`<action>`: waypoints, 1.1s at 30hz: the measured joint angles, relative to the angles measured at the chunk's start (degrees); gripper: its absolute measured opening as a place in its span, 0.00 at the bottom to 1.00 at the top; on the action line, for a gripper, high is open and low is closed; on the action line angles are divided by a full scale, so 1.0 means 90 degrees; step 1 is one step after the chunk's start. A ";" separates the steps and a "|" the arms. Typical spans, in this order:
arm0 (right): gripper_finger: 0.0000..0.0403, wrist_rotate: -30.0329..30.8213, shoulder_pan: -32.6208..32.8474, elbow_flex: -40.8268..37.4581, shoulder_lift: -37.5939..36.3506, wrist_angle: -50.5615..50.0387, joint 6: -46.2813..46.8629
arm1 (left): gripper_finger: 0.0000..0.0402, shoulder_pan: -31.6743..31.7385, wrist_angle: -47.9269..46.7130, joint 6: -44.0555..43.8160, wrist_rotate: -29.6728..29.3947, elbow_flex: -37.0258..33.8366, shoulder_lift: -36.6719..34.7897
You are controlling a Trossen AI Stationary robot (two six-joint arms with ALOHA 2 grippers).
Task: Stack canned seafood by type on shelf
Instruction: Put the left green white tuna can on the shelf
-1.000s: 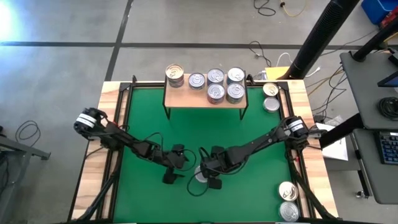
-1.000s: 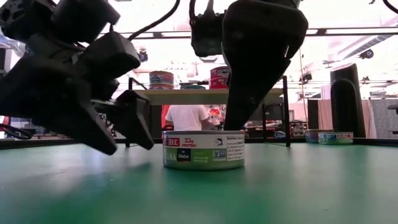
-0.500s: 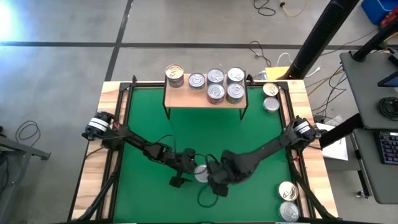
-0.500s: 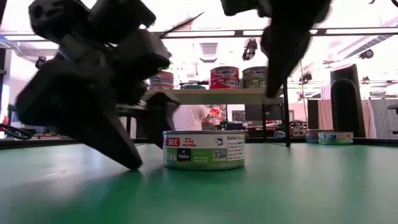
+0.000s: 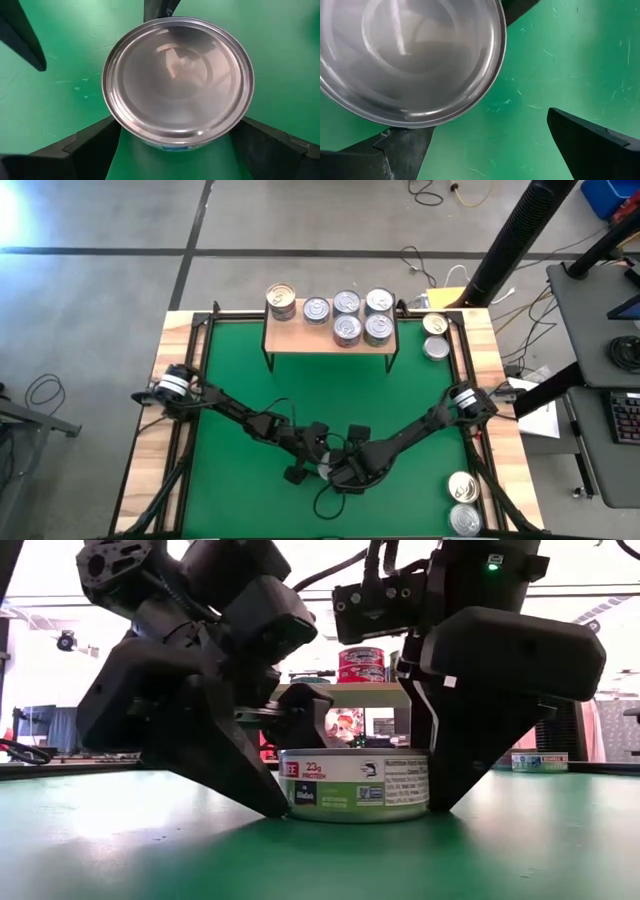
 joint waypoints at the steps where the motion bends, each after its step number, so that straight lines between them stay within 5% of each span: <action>1: 0.95 0.0055 -0.0027 -0.0002 -0.0007 0.0013 -0.0020 | 0.88 -0.0005 -0.0042 0.0021 0.0040 0.0057 0.0031; 15: 0.95 0.0501 -0.0232 -0.0042 -0.0145 0.0054 -0.0039 | 0.99 -0.0022 0.0068 -0.0488 0.0134 0.0270 0.0120; 33: 0.95 0.0825 -0.0259 -0.0045 -0.0206 -0.0040 0.0120 | 0.97 -0.0107 0.0527 -0.1381 -0.0102 0.0263 0.0126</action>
